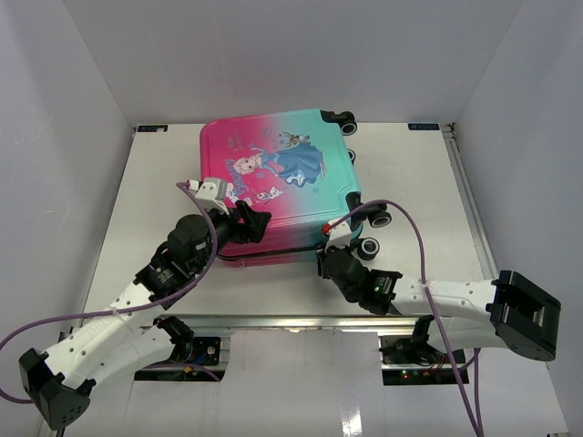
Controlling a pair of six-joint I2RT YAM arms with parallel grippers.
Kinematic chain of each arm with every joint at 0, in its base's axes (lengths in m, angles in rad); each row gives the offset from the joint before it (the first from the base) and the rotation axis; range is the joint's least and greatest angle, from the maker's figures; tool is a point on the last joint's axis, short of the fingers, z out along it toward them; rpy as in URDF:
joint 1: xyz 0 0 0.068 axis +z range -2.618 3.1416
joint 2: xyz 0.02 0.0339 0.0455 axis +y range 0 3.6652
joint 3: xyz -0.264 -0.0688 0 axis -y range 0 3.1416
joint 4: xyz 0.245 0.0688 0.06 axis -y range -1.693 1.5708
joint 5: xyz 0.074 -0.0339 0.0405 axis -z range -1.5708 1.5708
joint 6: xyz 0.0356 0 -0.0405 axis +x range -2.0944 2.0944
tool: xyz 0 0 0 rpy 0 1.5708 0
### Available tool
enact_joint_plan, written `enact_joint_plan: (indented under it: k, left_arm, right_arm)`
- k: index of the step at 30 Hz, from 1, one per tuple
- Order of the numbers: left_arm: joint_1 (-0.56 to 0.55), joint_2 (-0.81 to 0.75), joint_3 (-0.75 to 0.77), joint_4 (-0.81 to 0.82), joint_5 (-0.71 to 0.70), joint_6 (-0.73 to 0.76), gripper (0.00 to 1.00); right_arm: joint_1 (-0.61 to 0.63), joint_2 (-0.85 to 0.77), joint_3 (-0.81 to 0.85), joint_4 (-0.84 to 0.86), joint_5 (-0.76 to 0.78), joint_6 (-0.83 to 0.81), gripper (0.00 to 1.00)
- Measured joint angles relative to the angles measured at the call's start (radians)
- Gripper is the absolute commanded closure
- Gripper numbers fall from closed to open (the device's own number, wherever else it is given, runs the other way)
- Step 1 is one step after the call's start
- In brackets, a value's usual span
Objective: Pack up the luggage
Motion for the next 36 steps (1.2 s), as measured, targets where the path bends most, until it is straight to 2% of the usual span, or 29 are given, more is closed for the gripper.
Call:
enact_joint_plan:
  k: [10, 15, 19, 21, 30, 36]
  left_arm:
    - [0.0, -0.005, 0.0, 0.0, 0.0, 0.0, 0.14]
    - [-0.001, -0.013, -0.001, 0.0, 0.0, 0.0, 0.14]
    - [-0.004, -0.016, -0.003, 0.0, 0.0, 0.0, 0.14]
    - [-0.006, -0.017, -0.004, 0.0, 0.0, 0.0, 0.14]
    - [-0.008, -0.02, -0.011, -0.007, -0.011, 0.0, 0.14]
    - [-0.01, -0.02, -0.011, -0.007, -0.025, 0.0, 0.14]
  right_arm:
    - [0.0, 0.002, 0.0, 0.0, 0.003, 0.001, 0.6]
    - [0.0, 0.005, 0.001, -0.001, 0.016, 0.002, 0.7]
    - [0.0, 0.017, 0.006, -0.003, 0.03, 0.004, 0.88]
    - [0.0, 0.022, 0.01, -0.003, 0.031, -0.001, 0.92]
    - [-0.001, 0.02, 0.009, -0.001, 0.023, -0.034, 0.92]
    - [-0.001, -0.043, -0.039, 0.027, 0.011, -0.051, 0.92]
